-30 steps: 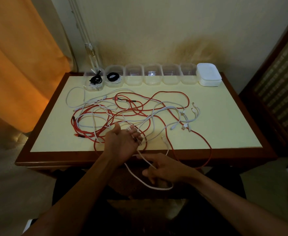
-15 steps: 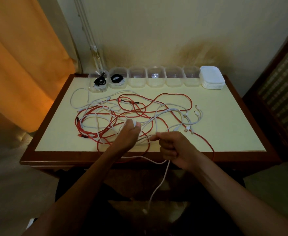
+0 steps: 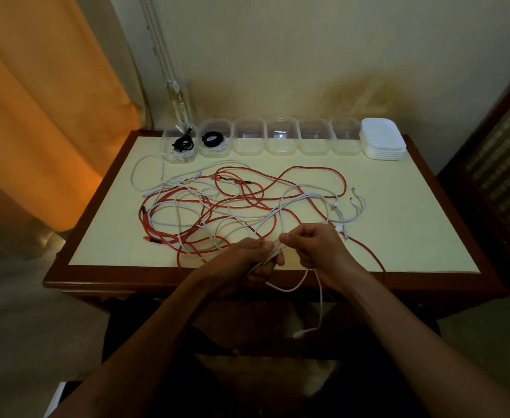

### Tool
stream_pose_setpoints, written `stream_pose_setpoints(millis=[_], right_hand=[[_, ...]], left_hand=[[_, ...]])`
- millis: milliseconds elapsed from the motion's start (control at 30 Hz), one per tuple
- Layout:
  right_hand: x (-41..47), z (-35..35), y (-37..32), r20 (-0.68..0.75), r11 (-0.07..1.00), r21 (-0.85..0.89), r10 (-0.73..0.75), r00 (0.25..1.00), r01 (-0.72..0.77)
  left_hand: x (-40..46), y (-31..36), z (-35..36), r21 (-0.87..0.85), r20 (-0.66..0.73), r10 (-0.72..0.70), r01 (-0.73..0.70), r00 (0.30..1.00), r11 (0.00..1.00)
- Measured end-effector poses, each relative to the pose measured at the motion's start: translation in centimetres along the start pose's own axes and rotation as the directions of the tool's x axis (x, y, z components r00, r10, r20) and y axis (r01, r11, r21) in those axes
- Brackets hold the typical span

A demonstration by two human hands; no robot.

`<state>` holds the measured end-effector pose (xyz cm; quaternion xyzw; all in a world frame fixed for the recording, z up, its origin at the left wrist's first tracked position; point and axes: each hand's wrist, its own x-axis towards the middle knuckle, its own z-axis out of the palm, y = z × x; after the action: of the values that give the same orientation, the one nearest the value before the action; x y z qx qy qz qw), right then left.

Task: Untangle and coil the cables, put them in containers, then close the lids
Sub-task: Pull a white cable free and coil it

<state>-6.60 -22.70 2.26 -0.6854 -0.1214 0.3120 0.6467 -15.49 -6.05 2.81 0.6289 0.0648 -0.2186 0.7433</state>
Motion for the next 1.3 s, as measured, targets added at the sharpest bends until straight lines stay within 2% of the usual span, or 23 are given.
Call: stream_pose_setpoints(millis=[133,233,467,600,667,767,833,867,900,967,1000,1033,1067,1100,1133,1167,1233,1267,1300], right_hand=[[-0.1,0.1,0.4,0.014,0.997,-0.041,-0.061,0.998,0.061],[0.2,-0.1,0.8,0.018,0.999,0.005,-0.054,0.998,0.054],[0.6,-0.6,2.4,-0.092,0.982,0.186,0.040,0.995,-0.022],[0.7,0.1,3.5,-0.121,0.955,0.294,0.073,0.990,-0.034],[0.5,1.0,4.0,-0.112,0.970,0.242,0.055,0.992,-0.026],[-0.5,2.4,5.0,-0.061,1.000,-0.003,0.027,0.998,-0.027],[-1.6,3.1,5.7,0.095,0.979,-0.202,0.014,0.995,0.005],[-2.2,3.3,5.9,0.194,0.954,-0.298,0.022,0.981,0.037],[-2.6,3.3,5.9,0.278,0.922,-0.381,0.037,0.960,0.075],[-3.0,3.3,5.4,0.356,0.867,-0.477,0.043,0.933,0.142],[-3.0,3.3,4.8,0.355,0.850,-0.499,0.025,0.934,0.167],[-3.0,3.2,4.2,0.339,0.834,-0.518,-0.003,0.941,0.190],[-2.9,3.1,3.5,0.316,0.819,-0.536,-0.033,0.948,0.207],[-2.7,2.9,2.8,0.290,0.809,-0.545,-0.067,0.955,0.223],[-2.5,2.7,2.2,0.266,0.808,-0.539,-0.105,0.958,0.238],[-2.3,2.5,1.7,0.240,0.812,-0.524,-0.149,0.959,0.257],[-1.9,2.2,1.2,0.175,0.806,-0.509,-0.247,0.953,0.302],[-1.6,2.1,1.1,0.144,0.799,-0.509,-0.287,0.947,0.320],[-1.3,1.8,1.3,0.120,0.795,-0.506,-0.320,0.940,0.335]], left_hand=[[-0.3,-0.7,0.1,-0.037,0.074,0.008,-0.006,0.997,0.999],[-0.4,-0.8,0.4,-0.069,0.122,0.030,-0.022,0.992,0.997],[0.4,-0.8,1.3,0.057,-0.040,0.019,-0.017,0.999,0.998],[1.2,-0.9,1.9,-0.062,-0.162,0.045,-0.055,0.986,0.997],[1.3,-0.8,1.9,-0.223,-0.203,0.066,-0.112,0.977,0.968],[1.4,-0.6,1.2,-0.522,-0.272,0.083,-0.219,0.959,0.824],[1.5,-0.5,0.3,-0.619,-0.352,0.045,-0.269,0.935,0.738],[1.5,-0.5,-0.1,-0.619,-0.396,0.031,-0.292,0.918,0.730],[1.4,-0.7,-0.6,-0.582,-0.444,0.026,-0.310,0.896,0.752],[1.6,-1.0,-1.5,-0.378,-0.549,0.017,-0.266,0.836,0.887],[1.6,-1.2,-1.9,-0.183,-0.594,0.028,-0.169,0.804,0.969],[1.7,-1.4,-2.1,0.054,-0.610,0.048,-0.018,0.791,0.998],[1.8,-1.6,-2.1,0.236,-0.595,0.051,0.113,0.802,0.965],[1.8,-2.1,-2.2,0.344,-0.560,0.066,0.160,0.826,0.925],[1.7,-2.5,-2.1,0.368,-0.521,0.058,0.164,0.851,0.915],[1.6,-3.1,-1.9,0.303,-0.489,0.014,0.155,0.872,0.940],[1.1,-4.0,-1.6,0.081,-0.401,-0.093,0.136,0.911,0.987],[1.2,-4.0,-1.5,0.042,-0.359,-0.109,0.133,0.927,0.990],[1.0,-4.0,-1.4,0.077,-0.313,-0.083,0.113,0.946,0.991]])
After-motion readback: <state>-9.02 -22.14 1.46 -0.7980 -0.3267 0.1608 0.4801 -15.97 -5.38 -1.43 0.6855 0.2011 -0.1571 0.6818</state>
